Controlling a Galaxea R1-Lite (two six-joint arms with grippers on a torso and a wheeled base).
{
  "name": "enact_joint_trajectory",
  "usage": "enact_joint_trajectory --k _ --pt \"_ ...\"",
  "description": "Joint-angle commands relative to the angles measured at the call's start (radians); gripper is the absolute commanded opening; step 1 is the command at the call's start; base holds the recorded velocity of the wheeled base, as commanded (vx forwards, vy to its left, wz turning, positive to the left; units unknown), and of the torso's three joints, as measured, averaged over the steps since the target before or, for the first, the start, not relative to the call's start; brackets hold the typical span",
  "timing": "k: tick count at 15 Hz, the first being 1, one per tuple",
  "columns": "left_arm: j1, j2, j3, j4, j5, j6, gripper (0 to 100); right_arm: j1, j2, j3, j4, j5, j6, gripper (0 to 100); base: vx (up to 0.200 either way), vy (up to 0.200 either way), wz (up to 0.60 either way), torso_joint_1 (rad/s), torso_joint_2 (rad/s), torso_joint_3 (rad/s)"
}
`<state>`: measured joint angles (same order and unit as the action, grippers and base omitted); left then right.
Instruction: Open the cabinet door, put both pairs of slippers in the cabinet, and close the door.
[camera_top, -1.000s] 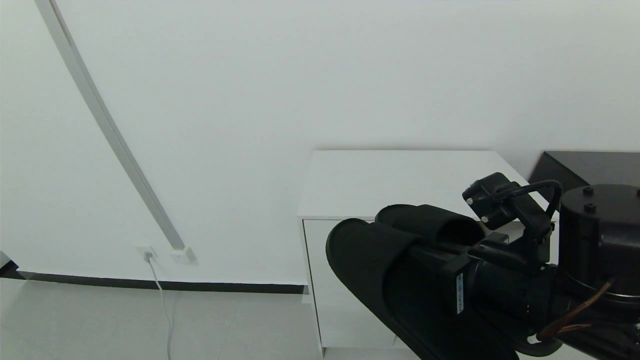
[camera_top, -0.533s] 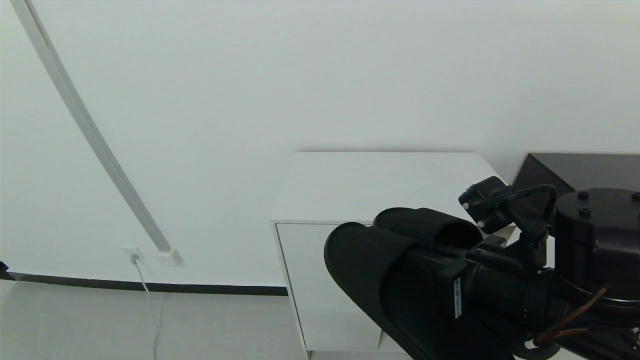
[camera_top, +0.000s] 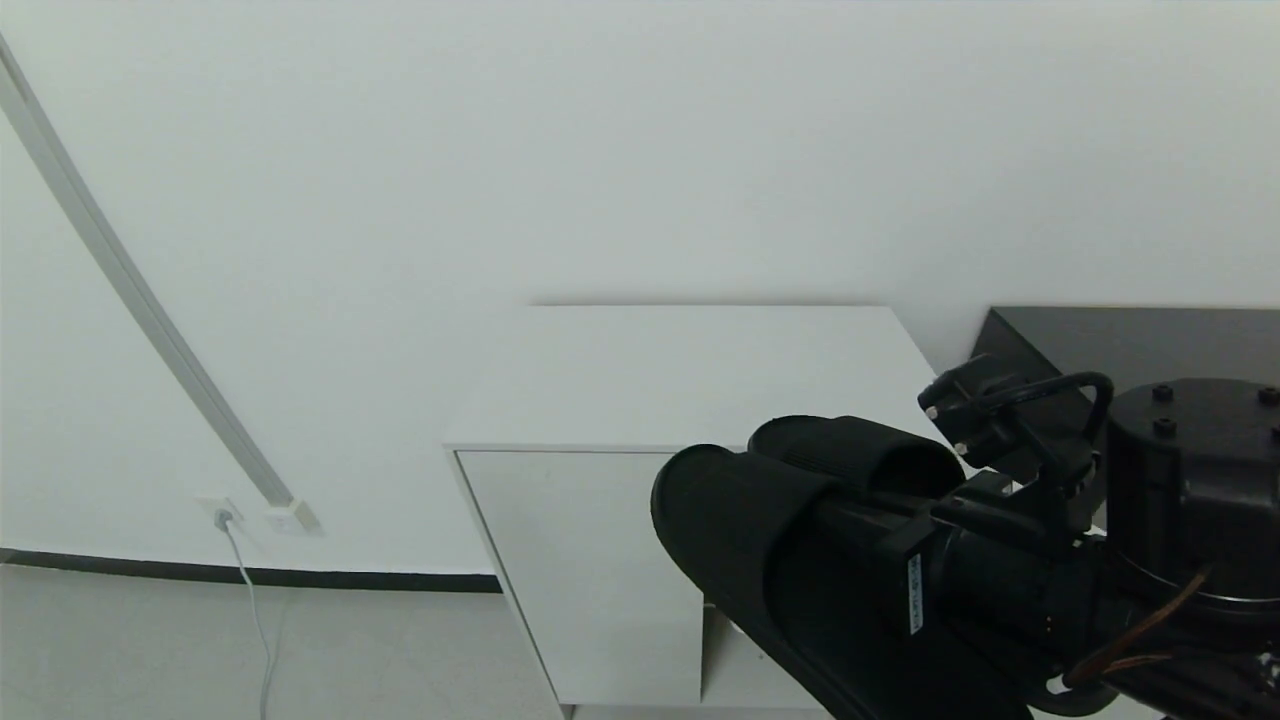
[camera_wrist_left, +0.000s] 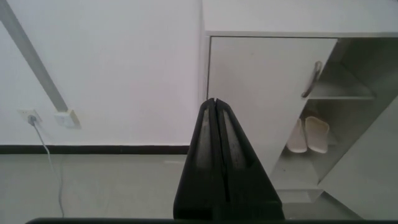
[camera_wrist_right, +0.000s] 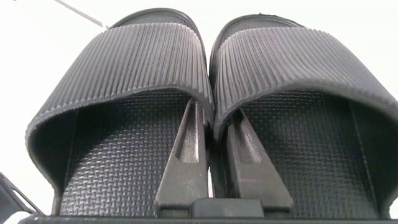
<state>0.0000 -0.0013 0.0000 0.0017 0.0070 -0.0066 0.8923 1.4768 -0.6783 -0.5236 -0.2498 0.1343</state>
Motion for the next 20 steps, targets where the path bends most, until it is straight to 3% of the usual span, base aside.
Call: enact_joint_trajectory --k 1,3,17,20 --pt "0.0 0.001 0.0 -0.002 0.001 0.0 0 0.0 0.0 0.003 -0.001 0.0 -0.001 0 0.0 -0.2 0.0 0.007 0.01 0.002" --pt "0.0 0.001 0.0 -0.002 -0.001 0.0 0 0.0 0.002 0.008 -0.003 0.0 -0.001 0 0.0 -0.2 0.0 -0.002 0.0 0.005" --pt "0.0 0.001 0.0 -0.002 -0.001 0.0 0 0.0 0.002 0.022 -0.012 0.003 -0.01 0 0.0 0.0 0.0 0.0 0.0 0.0" --pt "0.0 0.001 0.0 0.0 -0.001 0.0 0 0.0 0.002 0.022 -0.015 0.003 -0.01 0 -0.2 0.0 0.0 0.004 0.0 0.001"
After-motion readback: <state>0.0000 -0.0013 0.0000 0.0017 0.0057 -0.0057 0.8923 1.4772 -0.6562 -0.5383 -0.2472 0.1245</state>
